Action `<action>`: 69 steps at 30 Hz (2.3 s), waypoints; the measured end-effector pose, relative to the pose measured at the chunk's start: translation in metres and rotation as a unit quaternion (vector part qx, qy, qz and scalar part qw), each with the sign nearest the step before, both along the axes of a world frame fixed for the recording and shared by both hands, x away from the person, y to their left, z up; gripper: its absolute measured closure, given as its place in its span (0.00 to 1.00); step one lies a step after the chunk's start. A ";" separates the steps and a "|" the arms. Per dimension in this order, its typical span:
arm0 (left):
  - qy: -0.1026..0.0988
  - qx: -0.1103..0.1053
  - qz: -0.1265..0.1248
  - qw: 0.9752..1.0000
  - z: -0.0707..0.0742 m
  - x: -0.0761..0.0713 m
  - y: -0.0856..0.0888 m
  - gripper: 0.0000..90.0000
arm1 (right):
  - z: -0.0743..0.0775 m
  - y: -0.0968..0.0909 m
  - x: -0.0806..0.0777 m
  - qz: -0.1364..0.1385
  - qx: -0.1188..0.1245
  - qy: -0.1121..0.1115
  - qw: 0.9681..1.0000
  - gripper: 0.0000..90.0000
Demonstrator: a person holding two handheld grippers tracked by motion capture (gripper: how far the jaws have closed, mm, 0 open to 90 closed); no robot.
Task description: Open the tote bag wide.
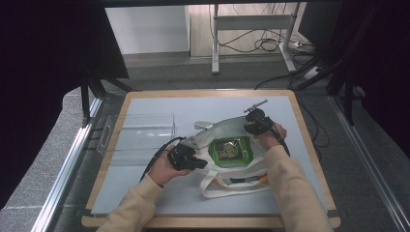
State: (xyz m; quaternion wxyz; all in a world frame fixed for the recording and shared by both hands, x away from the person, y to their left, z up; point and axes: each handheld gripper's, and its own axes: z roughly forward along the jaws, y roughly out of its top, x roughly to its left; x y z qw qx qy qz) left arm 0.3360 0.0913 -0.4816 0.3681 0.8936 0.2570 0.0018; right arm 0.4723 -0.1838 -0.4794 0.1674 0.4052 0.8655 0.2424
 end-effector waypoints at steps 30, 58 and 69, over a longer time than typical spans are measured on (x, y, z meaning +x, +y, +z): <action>0.001 0.003 0.003 1.000 -0.001 0.000 -0.001 1.00 | 0.019 -0.026 -0.103 0.090 0.003 0.038 0.995 0.98; 0.001 0.003 0.003 1.000 -0.001 -0.001 -0.001 1.00 | 0.030 -0.029 -0.116 0.100 0.008 0.025 0.995 0.98; -0.001 0.000 0.003 1.000 0.000 -0.001 -0.001 1.00 | 0.035 -0.024 -0.109 0.090 0.044 0.025 0.995 0.98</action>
